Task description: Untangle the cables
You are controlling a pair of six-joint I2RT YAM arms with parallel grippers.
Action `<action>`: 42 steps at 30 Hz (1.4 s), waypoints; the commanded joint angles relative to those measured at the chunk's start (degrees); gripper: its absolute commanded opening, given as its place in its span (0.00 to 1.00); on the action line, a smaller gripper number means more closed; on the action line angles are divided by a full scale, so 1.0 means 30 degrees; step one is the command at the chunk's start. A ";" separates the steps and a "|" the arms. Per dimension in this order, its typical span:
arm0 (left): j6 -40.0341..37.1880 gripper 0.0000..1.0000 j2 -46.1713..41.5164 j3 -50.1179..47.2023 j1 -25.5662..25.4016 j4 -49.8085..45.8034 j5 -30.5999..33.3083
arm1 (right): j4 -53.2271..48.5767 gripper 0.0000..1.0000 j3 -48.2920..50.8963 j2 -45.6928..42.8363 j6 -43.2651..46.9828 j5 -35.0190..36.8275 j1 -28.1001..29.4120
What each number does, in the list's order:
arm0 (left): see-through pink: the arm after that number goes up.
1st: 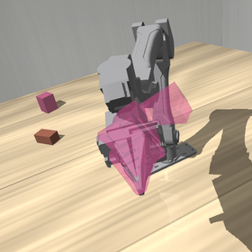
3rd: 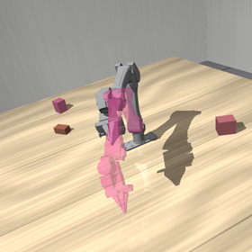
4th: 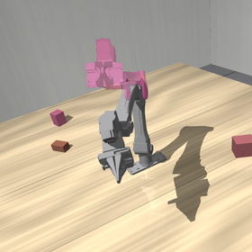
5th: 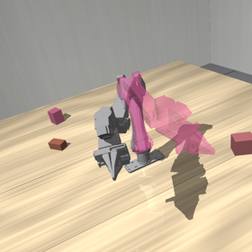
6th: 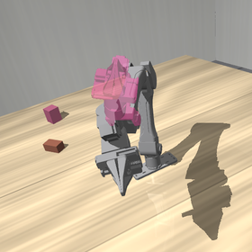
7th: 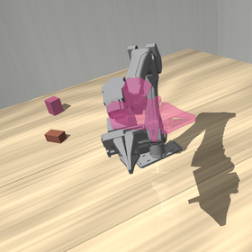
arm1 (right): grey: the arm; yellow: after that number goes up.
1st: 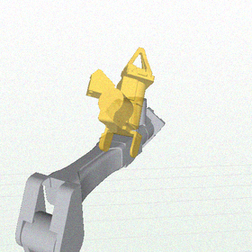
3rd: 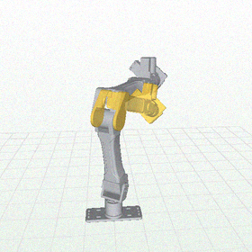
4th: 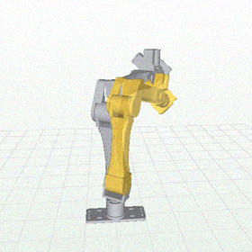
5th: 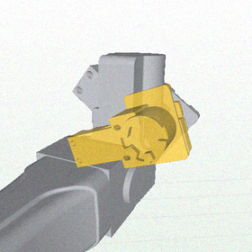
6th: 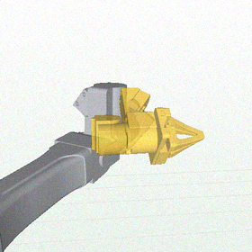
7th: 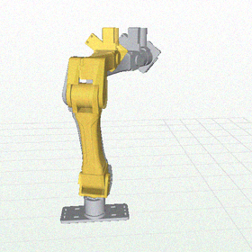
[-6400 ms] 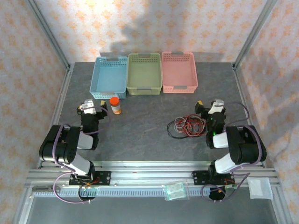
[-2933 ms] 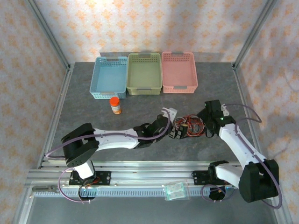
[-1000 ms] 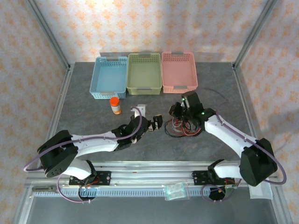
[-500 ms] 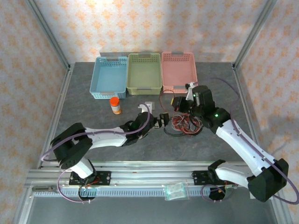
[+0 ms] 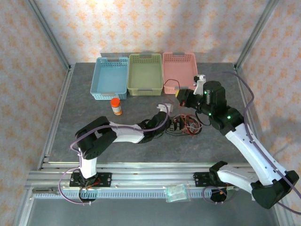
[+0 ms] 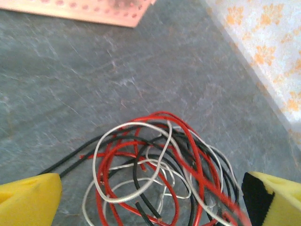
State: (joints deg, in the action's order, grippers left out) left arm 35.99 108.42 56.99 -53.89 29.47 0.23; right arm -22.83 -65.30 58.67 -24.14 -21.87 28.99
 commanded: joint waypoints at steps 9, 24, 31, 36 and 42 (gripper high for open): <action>-0.0149 0.99 0.2153 0.1179 -0.0375 0.0073 -0.0262 | -0.0401 0.00 -0.3787 -0.0166 0.0719 0.1311 0.0067; -0.0020 0.99 0.3176 0.1674 -0.0355 -0.1007 0.0391 | -0.1931 0.00 -0.7805 0.0373 0.1363 0.2463 0.0065; 0.0191 0.99 0.3242 0.1323 -0.0374 -0.0948 0.0517 | -0.2029 0.00 -0.9508 0.0761 0.1735 0.3307 0.0076; 0.0053 0.99 0.1275 0.0072 -0.0395 -0.0501 0.1199 | -0.2451 0.00 -0.9582 0.1145 0.2041 0.4545 0.0079; -0.0513 0.99 -0.3562 -0.3052 -0.0377 -0.0020 0.2784 | -0.2384 0.00 -0.8235 0.1239 0.1609 0.6176 0.0062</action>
State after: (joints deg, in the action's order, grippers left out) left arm 35.94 104.60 50.57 -54.76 27.73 4.40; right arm -29.61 -91.55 62.26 -19.25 -7.35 28.99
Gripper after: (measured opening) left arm 0.992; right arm 0.044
